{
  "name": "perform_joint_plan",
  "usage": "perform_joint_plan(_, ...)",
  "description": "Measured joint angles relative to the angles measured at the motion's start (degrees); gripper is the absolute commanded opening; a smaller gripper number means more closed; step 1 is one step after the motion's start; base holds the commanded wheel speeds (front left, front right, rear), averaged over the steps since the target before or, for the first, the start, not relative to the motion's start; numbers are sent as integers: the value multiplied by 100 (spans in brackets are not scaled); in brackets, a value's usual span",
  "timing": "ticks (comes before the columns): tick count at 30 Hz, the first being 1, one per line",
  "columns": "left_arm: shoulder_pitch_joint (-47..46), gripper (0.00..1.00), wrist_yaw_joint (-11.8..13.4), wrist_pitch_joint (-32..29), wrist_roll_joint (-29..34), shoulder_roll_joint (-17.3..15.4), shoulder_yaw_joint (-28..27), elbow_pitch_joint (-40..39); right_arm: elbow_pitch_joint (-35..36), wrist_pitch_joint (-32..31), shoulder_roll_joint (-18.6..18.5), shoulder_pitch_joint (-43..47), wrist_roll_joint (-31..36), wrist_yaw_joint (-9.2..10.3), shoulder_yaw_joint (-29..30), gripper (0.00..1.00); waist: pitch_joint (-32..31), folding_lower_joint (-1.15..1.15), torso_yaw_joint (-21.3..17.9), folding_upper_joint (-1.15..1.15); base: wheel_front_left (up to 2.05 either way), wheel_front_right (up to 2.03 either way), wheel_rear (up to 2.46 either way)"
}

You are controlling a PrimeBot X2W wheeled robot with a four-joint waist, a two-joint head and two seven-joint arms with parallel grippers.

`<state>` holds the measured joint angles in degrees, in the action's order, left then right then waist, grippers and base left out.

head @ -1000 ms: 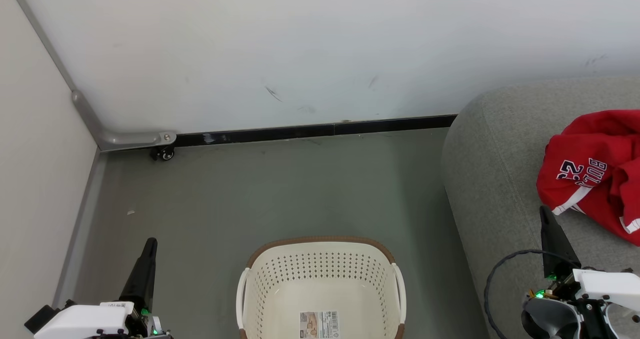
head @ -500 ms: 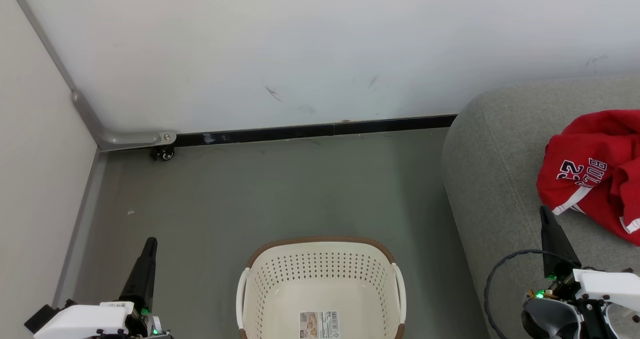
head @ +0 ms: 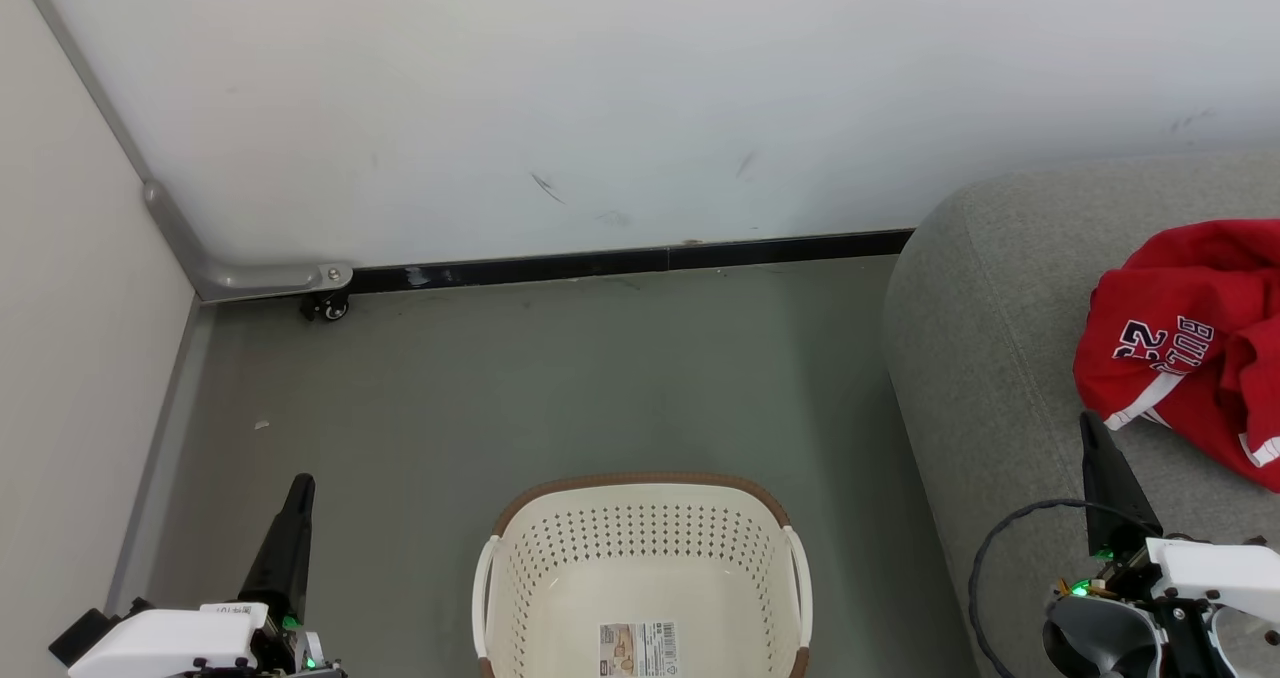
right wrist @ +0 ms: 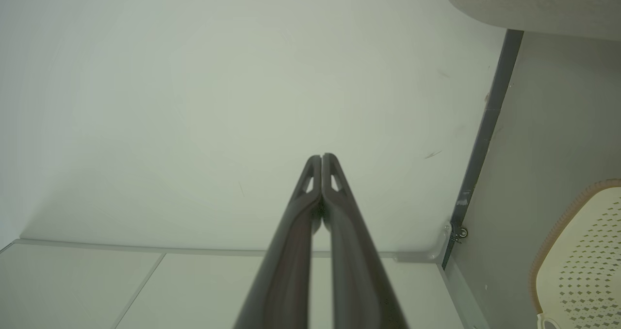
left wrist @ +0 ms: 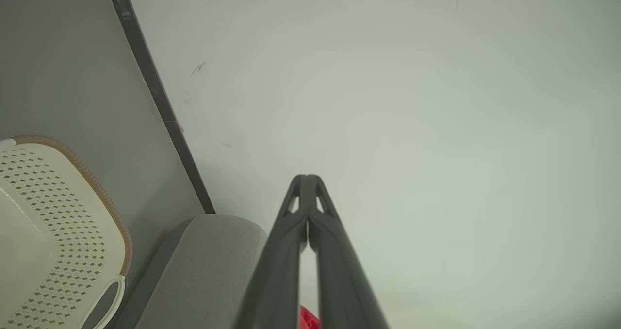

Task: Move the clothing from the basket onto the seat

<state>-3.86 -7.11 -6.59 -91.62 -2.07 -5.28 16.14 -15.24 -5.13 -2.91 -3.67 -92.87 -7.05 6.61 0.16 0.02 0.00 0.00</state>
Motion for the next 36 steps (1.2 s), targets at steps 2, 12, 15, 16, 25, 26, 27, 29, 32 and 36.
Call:
perform_joint_plan(2, 0, 0, 0, 2, 0, 0, 1, -1, 0, 0, 0, 0, 0, -1, 1, 0, 0, 0, 0, 0, 0, 0, 0)
perform_joint_plan(12, 0, 0, 0, 4, -1, 1, 3, -13, -1, 0, 0, 0, 0, 0, 4, 0, 0, 0, 0, 0, 0, 0, 0)
perform_joint_plan(15, 0, 0, 0, 4, -1, 1, 3, -14, -1, 0, 0, 0, 0, 0, 5, 0, 0, 0, 0, 0, 0, 0, 0)
perform_joint_plan(16, 0, 0, 0, 4, -1, 1, 4, -14, -1, 0, 0, 0, 0, 0, 5, 0, 0, 0, 0, 0, 0, 0, 0)
perform_joint_plan(25, 0, 0, 0, 4, -1, 1, 9, -16, -1, 0, 0, 0, 0, 0, 8, 0, 1, -1, 0, 0, 0, 0, 0)
perform_joint_plan(26, 0, 0, 0, 4, -1, 1, 9, -16, -1, 0, 0, 0, 0, 0, 8, 0, 1, 0, 0, 0, 0, 0, 0)
perform_joint_plan(27, 0, 0, 0, 4, -1, 1, 9, -16, -1, 0, 0, 0, 0, -1, 8, 0, 1, 0, 0, 0, 0, 0, 0)
perform_joint_plan(29, 0, 0, 0, 4, -1, 1, 10, -18, -1, -1, 0, 0, 0, 0, 8, 0, 1, -1, 0, 0, 0, 0, 0)
perform_joint_plan(32, 0, 0, 0, 4, -1, 1, 10, -18, -1, -1, 0, 0, 1, 0, 9, 0, 1, -1, 0, 0, 0, 0, 0)
perform_joint_plan(36, 0, 0, 0, 4, -1, 1, 10, -19, -1, -1, 0, 0, 1, 0, 10, 0, 1, -1, 0, 0, 0, 0, 0)
